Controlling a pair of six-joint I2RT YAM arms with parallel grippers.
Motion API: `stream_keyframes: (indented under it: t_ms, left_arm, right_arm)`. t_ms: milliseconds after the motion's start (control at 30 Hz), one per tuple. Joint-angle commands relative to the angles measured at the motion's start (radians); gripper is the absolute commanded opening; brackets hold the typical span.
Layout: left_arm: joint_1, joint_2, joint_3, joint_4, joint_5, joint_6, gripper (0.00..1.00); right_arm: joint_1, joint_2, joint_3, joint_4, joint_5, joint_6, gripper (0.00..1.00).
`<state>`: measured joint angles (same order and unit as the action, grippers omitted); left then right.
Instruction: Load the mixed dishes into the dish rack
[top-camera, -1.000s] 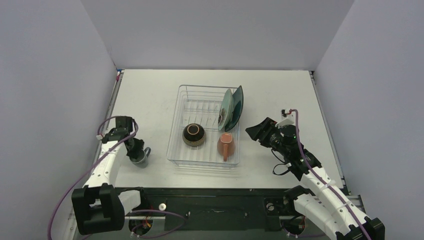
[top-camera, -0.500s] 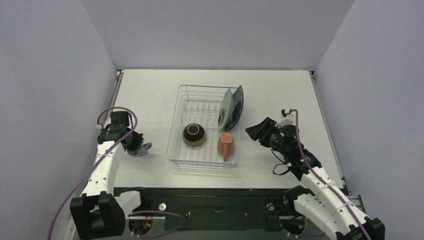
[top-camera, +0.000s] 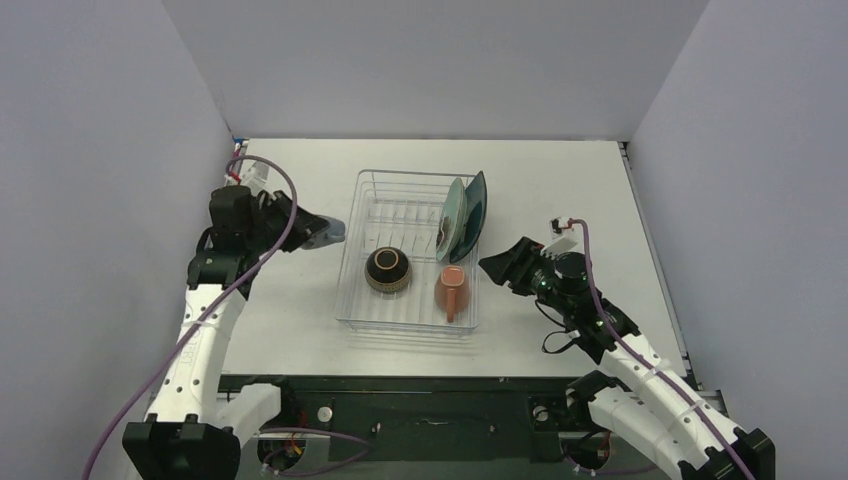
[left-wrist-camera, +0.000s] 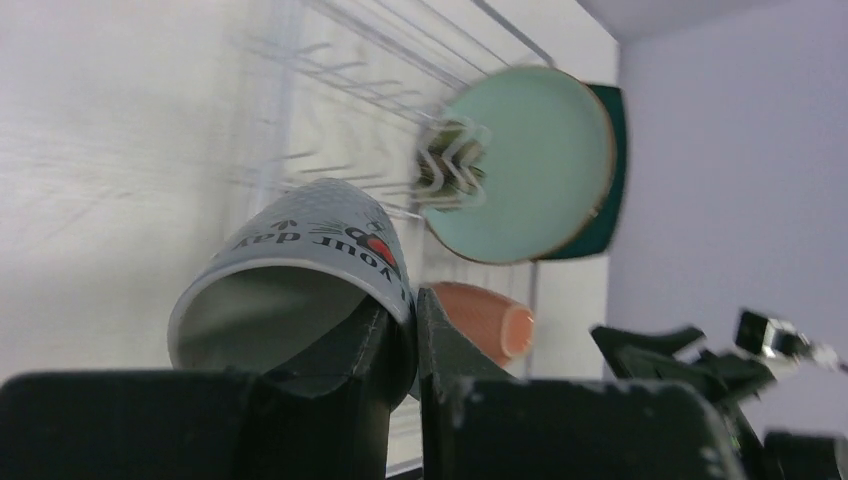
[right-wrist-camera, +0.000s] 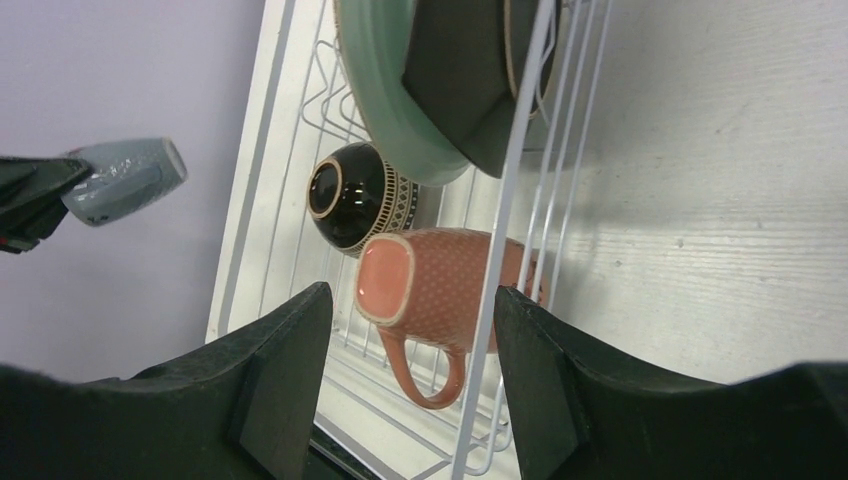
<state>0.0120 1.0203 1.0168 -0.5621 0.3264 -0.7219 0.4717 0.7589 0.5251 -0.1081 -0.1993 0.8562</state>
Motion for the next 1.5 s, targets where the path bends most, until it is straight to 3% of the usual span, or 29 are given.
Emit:
stream_keyframes:
  t_ms: [0,100,267,433,533,667,900,1233,1467]
  left_arm:
    - [-0.106,-0.052,-0.002,0.365,0.327,0.003,0.0]
    - [-0.183,-0.058,-0.048,0.539,0.43,-0.047,0.0]
    - [-0.31,-0.06,-0.174,0.947,0.508,-0.174,0.0]
    - [-0.482,-0.08,-0.19,0.965,0.48,-0.036,0.0]
    - [-0.523,-0.087,-0.197,0.98,0.488,-0.004,0.0]
    - [-0.543,-0.076,-0.219,1.087,0.519,-0.071,0.0]
    - [-0.584,-0.044,-0.255,1.287,0.531,-0.199,0.0]
    - [-0.601,-0.052,-0.266,1.367,0.532,-0.264,0.0]
    - [-0.631,-0.038,-0.29,1.421,0.52,-0.291,0.0]
  right_arm:
    - [0.075,0.01,0.043,0.095,0.001,-0.018,0.58]
    - [0.142,0.017,0.07,0.119,0.001,-0.038,0.61]
    - [0.202,0.009,0.054,0.306,-0.071,-0.007,0.69]
    - [0.237,-0.036,0.001,0.5,-0.152,0.035,0.71]
    - [0.245,-0.032,0.008,0.555,-0.235,0.043,0.72]
    - [0.264,0.001,0.003,0.66,-0.3,0.073,0.71]
    - [0.301,0.051,0.007,0.754,-0.286,0.115,0.71]
    - [0.304,0.026,-0.017,0.75,-0.183,0.139,0.71]
    - [0.305,0.053,0.002,0.808,-0.21,0.187,0.7]
